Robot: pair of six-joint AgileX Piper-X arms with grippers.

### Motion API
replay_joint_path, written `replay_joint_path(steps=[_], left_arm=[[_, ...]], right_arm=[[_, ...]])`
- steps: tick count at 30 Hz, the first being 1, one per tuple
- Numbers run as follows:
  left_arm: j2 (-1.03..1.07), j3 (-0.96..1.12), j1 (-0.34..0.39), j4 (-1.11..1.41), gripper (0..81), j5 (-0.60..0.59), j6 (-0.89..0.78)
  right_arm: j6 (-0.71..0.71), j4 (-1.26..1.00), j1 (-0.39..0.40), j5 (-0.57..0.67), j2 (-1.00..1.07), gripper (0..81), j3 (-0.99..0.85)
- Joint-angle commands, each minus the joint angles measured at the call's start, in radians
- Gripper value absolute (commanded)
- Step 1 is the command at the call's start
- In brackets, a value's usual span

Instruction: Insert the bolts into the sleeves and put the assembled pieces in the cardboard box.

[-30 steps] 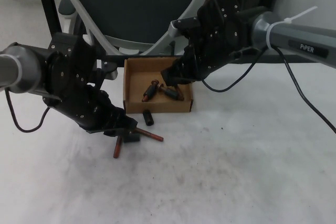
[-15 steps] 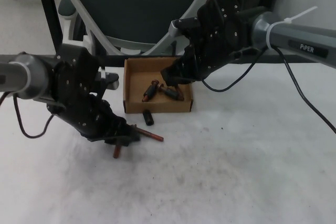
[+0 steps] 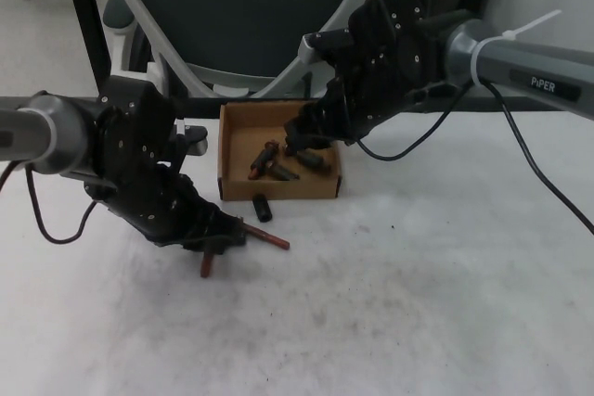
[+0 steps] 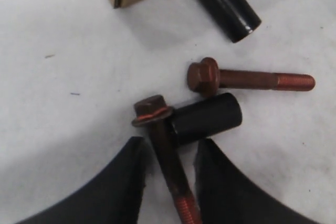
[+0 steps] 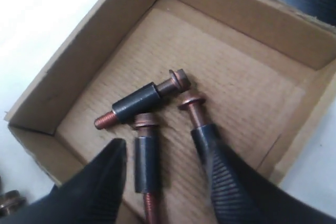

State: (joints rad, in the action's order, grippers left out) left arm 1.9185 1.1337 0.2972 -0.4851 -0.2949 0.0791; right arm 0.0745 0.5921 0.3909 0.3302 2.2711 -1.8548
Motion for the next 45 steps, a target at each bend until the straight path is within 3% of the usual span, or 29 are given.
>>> replay_joint_path(steps=[1, 9, 23, 39, 45], left_arm=[[0.039, -0.006, 0.004, -0.014, 22.5, 0.042, -0.011], [0.039, -0.006, 0.005, -0.009, 0.2, 0.068, -0.011], [-0.101, -0.059, 0.005, 0.05, 0.8, 0.068, 0.034], [-0.49, -0.47, 0.002, 0.494, 0.8, 0.066, -0.025], [-0.625, -0.601, -0.032, 0.565, 0.8, 0.061, -0.05]], right_arm=[[-0.001, 0.002, -0.003, -0.01, -0.008, 45.9, -0.01], [0.064, 0.064, -0.003, -0.01, -0.049, 43.8, -0.01], [0.194, 0.305, 0.0, 0.078, -0.109, 43.8, -0.01], [0.325, 0.505, 0.104, 0.102, -0.111, 43.8, -0.01], [0.333, 0.549, 0.149, 0.076, -0.127, 43.8, -0.003]])
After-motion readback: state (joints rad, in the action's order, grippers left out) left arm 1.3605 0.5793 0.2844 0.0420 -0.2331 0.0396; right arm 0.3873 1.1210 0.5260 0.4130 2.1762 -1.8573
